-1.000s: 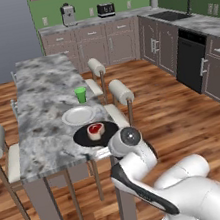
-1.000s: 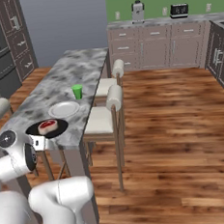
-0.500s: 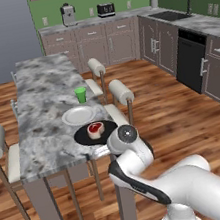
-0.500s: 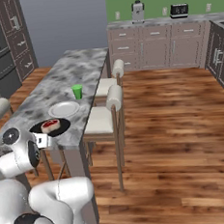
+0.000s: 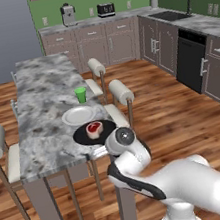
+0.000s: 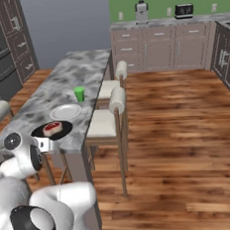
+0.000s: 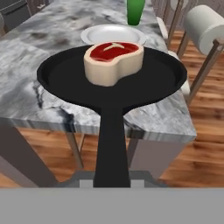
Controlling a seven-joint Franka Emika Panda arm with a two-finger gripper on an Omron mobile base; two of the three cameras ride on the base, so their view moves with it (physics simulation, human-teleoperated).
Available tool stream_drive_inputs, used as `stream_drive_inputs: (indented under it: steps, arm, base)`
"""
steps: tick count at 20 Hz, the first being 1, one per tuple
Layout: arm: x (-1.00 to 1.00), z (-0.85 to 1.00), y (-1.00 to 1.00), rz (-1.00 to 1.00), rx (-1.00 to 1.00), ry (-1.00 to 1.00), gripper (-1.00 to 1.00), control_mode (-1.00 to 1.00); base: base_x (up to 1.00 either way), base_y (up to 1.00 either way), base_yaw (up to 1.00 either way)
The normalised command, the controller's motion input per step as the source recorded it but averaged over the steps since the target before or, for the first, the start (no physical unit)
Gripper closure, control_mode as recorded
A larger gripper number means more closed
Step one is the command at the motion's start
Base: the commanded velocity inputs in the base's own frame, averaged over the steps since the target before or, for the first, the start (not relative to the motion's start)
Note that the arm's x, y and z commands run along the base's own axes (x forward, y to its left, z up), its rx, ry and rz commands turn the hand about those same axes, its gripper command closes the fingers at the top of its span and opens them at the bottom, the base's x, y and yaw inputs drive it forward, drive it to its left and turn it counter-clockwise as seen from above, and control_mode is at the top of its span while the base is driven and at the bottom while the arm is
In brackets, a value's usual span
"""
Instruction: Pick up the pan with the steak in it and place it on the dining table. Then place the steak on the plate.
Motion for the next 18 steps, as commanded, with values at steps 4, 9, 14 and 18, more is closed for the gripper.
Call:
stream_drive_inputs:
  steps: [4, 9, 14, 18]
  arm:
    - [0.29, -0.27, -0.03, 0.00, 0.00, -0.04, 1.00, -1.00]
    - [0.19, -0.18, -0.06, 0.00, 0.00, -0.01, 1.00, -1.00]
    - [0.07, -0.10, -0.03, 0.01, 0.00, 0.00, 1.00, -1.00]
    - [0.06, -0.16, -0.05, 0.01, 0.00, -0.01, 1.00, -1.00]
  base:
    - [0.00, 0.00, 0.00]
    - [0.00, 0.00, 0.00]
    - [0.00, 0.00, 0.00]
    - [0.00, 0.00, 0.00]
